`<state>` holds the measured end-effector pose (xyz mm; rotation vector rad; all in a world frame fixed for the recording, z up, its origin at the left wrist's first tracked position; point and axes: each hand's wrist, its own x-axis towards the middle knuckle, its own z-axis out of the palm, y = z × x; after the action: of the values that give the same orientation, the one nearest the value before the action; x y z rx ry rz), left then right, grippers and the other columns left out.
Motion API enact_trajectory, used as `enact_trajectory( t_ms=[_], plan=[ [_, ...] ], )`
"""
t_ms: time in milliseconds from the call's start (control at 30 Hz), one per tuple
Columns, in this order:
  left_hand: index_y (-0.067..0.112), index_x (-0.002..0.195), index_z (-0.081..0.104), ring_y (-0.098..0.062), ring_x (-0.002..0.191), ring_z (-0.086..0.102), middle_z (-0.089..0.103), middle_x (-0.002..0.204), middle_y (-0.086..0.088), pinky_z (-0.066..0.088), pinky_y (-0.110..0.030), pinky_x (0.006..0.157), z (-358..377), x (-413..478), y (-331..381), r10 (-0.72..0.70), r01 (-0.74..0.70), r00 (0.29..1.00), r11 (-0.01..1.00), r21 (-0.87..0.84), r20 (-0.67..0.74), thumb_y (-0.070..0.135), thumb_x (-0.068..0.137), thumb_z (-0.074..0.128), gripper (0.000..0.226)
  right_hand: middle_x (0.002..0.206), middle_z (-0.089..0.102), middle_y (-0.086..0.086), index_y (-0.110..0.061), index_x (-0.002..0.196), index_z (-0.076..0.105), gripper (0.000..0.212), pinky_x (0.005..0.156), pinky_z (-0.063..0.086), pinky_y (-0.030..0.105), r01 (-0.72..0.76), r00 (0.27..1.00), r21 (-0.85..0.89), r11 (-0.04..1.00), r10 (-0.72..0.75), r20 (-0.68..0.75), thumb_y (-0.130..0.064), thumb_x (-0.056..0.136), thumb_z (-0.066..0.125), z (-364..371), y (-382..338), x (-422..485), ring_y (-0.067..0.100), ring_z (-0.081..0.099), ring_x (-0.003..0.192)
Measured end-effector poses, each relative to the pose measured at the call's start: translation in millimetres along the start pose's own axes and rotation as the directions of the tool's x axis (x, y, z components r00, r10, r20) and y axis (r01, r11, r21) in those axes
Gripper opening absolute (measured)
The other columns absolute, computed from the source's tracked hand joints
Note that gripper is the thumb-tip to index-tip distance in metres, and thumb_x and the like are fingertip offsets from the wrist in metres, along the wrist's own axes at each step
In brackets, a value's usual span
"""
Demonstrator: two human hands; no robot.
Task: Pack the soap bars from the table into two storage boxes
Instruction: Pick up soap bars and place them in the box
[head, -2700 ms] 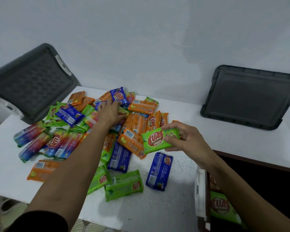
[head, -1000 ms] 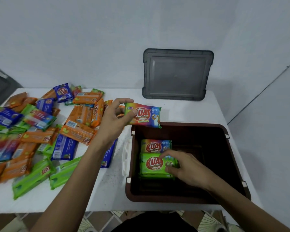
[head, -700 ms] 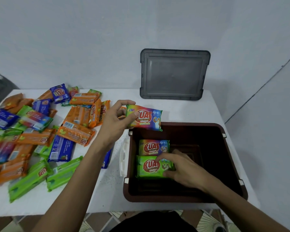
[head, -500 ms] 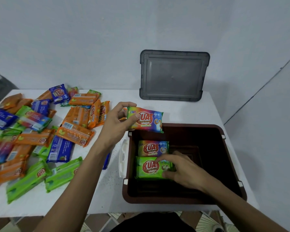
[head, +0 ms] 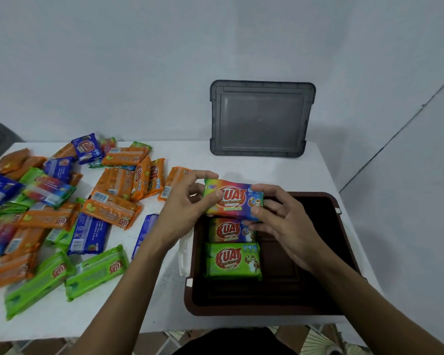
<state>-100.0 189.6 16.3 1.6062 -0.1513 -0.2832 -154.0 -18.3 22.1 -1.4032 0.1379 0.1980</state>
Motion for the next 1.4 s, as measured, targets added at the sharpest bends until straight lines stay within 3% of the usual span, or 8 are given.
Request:
enact_trajectory(
  t_ms=[167,367,467,633,800,1100,1267,1400],
  plan=[
    [0.025,0.112,0.060,-0.008,0.089,0.062,0.064,0.095,0.005,0.050,-0.018,0.067,-0.6,-2.1,-11.6,0.296,-0.225,0.950,0.864,0.450,-0.094,0.028,0.091,0.065,0.022,0.110,0.069,0.009,-0.018,0.119,0.062,0.034,0.078,0.060,0.039,-0.030,0.999,0.011,0.999,0.030,-0.024,-0.007,0.087,0.064,-10.6,1.5,-2.4,0.024,0.069,0.105],
    [0.022,0.108,0.062,-0.004,0.099,0.053,0.058,0.110,0.008,0.049,-0.028,0.078,-13.0,-0.2,-30.2,0.405,-0.268,0.911,0.722,0.638,-0.076,0.033,0.091,0.055,0.022,0.114,0.065,0.012,-0.023,0.117,0.063,0.032,0.075,0.060,0.036,-0.096,0.995,-0.110,0.989,0.092,-0.040,-0.008,0.089,0.065,-18.3,12.2,-1.4,0.023,0.068,0.104],
    [0.019,0.107,0.063,-0.006,0.102,0.052,0.058,0.109,0.007,0.048,-0.028,0.082,-14.6,-2.6,-38.4,0.429,-0.283,0.901,0.690,0.666,-0.061,0.025,0.093,0.054,0.018,0.115,0.064,0.011,-0.024,0.118,0.060,0.032,0.073,0.060,0.033,-0.135,0.991,-0.168,0.977,0.134,-0.017,-0.010,0.090,0.065,-16.7,20.1,3.0,0.022,0.067,0.105],
    [0.017,0.107,0.066,0.008,0.100,0.050,0.058,0.112,0.007,0.040,-0.005,0.080,-14.6,-5.9,-45.2,0.426,-0.277,0.903,0.676,0.683,-0.056,0.014,0.094,0.058,0.016,0.108,0.066,0.010,-0.025,0.110,0.056,0.025,0.074,0.062,0.037,-0.138,0.989,-0.365,0.921,0.147,-0.004,-0.014,0.091,0.066,-7.2,38.0,15.3,0.020,0.071,0.092],
    [0.016,0.108,0.066,0.014,0.099,0.049,0.060,0.112,0.005,0.039,-0.004,0.079,-15.3,-5.6,-45.7,0.451,-0.295,0.891,0.668,0.684,-0.057,0.013,0.093,0.059,0.016,0.110,0.062,0.002,-0.028,0.112,0.050,0.023,0.057,0.058,0.021,-0.016,0.999,-0.768,0.640,0.042,0.014,-0.026,0.094,0.063,-1.9,47.4,19.4,0.010,0.068,0.085],
    [0.016,0.107,0.066,0.012,0.098,0.049,0.061,0.112,0.004,0.037,-0.003,0.079,-15.5,-4.7,-50.5,0.460,-0.301,0.886,0.670,0.679,-0.062,0.015,0.094,0.057,0.016,0.113,0.049,0.004,-0.029,0.125,0.054,0.031,0.079,0.054,0.035,0.057,0.998,-0.949,0.310,0.018,0.065,-0.034,0.095,0.058,-0.2,48.6,24.6,0.022,0.057,0.100],
    [0.017,0.107,0.066,0.004,0.092,0.053,0.062,0.113,0.005,0.035,-0.001,0.078,-16.2,-7.4,-48.3,0.444,-0.291,0.894,0.674,0.678,-0.058,0.020,0.093,0.056,0.017,0.115,0.054,0.002,-0.028,0.131,0.052,0.034,0.074,0.052,0.026,0.067,0.985,-0.941,0.331,0.127,0.115,-0.033,0.097,0.055,-6.0,36.6,25.1,0.013,0.056,0.096],
    [0.019,0.113,0.065,0.015,0.099,0.051,0.062,0.118,0.011,0.037,0.000,0.080,-20.9,-12.4,-47.1,0.432,-0.298,0.900,0.693,0.656,-0.048,0.020,0.094,0.057,0.020,0.126,0.061,0.002,-0.023,0.133,0.052,0.036,0.077,0.047,0.021,0.072,0.985,-0.931,0.357,0.120,0.123,-0.031,0.099,0.052,-10.8,16.3,26.9,0.006,0.052,0.099]
  ],
)
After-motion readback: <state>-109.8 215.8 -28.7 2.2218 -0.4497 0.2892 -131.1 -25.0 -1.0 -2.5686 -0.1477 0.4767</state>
